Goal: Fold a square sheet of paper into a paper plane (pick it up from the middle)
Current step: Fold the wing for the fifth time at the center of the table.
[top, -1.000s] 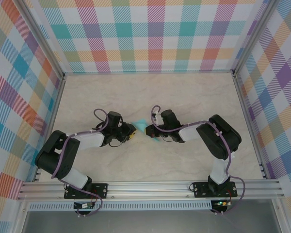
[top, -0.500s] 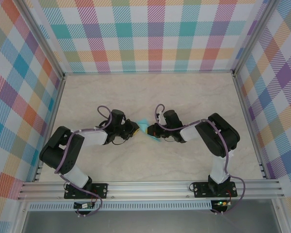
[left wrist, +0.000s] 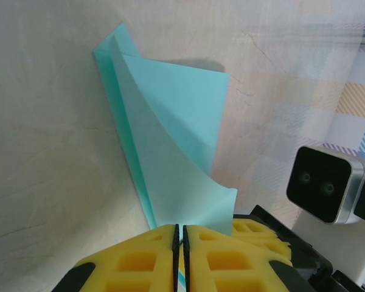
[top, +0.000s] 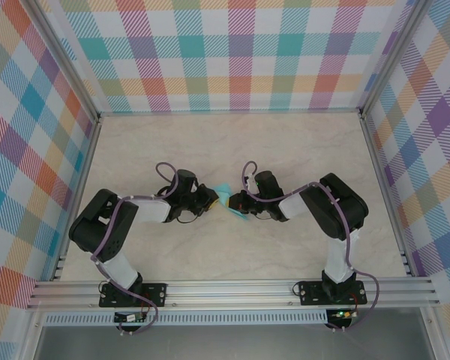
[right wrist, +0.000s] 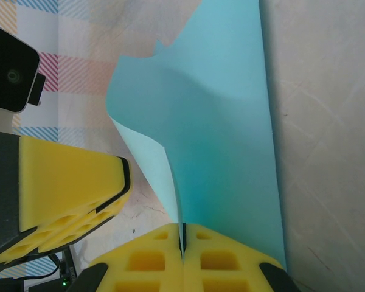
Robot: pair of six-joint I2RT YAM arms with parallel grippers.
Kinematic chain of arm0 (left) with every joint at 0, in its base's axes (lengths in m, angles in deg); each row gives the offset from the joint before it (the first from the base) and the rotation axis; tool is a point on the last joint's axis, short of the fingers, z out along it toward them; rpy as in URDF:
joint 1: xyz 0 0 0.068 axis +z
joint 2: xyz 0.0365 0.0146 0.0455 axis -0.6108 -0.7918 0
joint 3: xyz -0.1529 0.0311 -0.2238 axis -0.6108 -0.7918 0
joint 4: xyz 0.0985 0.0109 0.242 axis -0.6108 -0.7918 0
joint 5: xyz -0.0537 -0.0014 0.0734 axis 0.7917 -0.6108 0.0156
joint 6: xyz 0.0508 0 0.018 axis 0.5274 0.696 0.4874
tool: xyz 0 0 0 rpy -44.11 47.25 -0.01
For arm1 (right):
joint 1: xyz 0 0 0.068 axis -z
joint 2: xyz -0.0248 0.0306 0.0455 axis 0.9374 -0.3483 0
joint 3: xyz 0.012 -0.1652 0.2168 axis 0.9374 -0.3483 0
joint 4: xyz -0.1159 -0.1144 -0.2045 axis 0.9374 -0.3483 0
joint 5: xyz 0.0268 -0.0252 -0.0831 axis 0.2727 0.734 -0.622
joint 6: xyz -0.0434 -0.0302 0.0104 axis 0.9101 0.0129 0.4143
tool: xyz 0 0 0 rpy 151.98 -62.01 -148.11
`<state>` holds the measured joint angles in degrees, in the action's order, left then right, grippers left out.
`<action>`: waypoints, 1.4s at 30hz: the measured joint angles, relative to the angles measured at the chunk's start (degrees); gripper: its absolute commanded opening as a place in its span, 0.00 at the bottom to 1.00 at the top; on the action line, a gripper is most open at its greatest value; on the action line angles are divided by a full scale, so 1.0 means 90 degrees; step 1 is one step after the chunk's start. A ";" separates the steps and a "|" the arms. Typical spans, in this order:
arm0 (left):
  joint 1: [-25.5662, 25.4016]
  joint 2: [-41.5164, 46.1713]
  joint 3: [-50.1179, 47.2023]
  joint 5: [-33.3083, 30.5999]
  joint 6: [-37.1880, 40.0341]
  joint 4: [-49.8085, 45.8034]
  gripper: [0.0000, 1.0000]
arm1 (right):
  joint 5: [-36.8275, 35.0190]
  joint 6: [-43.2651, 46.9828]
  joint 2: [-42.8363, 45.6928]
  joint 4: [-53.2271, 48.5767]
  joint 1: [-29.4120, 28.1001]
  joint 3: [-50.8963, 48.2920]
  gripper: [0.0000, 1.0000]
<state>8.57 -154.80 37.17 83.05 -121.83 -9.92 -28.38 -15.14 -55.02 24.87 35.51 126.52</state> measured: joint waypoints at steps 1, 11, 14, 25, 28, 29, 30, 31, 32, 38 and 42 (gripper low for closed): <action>-0.0005 -0.0032 0.0034 0.0019 0.0000 0.0007 0.11 | -0.0002 -0.0002 0.0000 0.0000 0.0000 0.0000 0.03; -0.0083 -0.0359 0.0187 0.0102 0.0027 0.0170 0.09 | -0.0002 -0.0005 0.0000 -0.0029 0.0000 -0.0010 0.00; -0.0090 -0.0367 0.0187 0.0100 0.0053 0.0172 0.09 | -0.0002 -0.0005 0.0000 -0.0029 0.0000 -0.0010 0.00; -0.0097 -0.0571 0.0260 0.0102 0.0172 0.0209 0.08 | 0.0027 0.0010 0.0000 -0.0073 0.0000 -0.0010 0.11; -0.0097 -0.0571 0.0279 0.0100 0.0189 0.0204 0.08 | 0.0095 0.0058 0.0019 -0.0095 0.0000 0.0002 0.16; -0.0097 -0.0571 0.0279 0.0097 0.0192 0.0192 0.08 | 0.0100 0.0078 0.0036 -0.0126 0.0000 0.0015 0.17; -0.0097 -0.0573 0.0279 0.0097 0.0192 0.0175 0.08 | 0.0092 0.0102 0.0058 -0.0185 0.0000 0.0034 0.18; -0.0097 -0.0580 0.0284 0.0097 0.0192 0.0165 0.08 | 0.0092 0.0124 0.0078 -0.0255 0.0000 0.0046 0.18; -0.0100 -0.0602 0.0294 0.0100 0.0194 0.0163 0.08 | 0.0090 0.0148 0.0102 -0.0323 0.0000 0.0058 0.19; -0.0102 -0.0702 0.0352 0.0100 0.0197 0.0158 0.08 | 0.0078 0.0289 0.0214 -0.0675 0.0000 0.0136 0.24; -0.0102 -0.0716 0.0357 0.0100 0.0214 0.0158 0.08 | 0.0019 0.0396 0.0364 -0.0998 0.0000 0.0151 0.28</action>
<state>7.65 -161.25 40.38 83.94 -119.91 -8.50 -28.21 -11.58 -51.74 15.88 35.51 127.87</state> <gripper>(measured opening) 0.078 0.264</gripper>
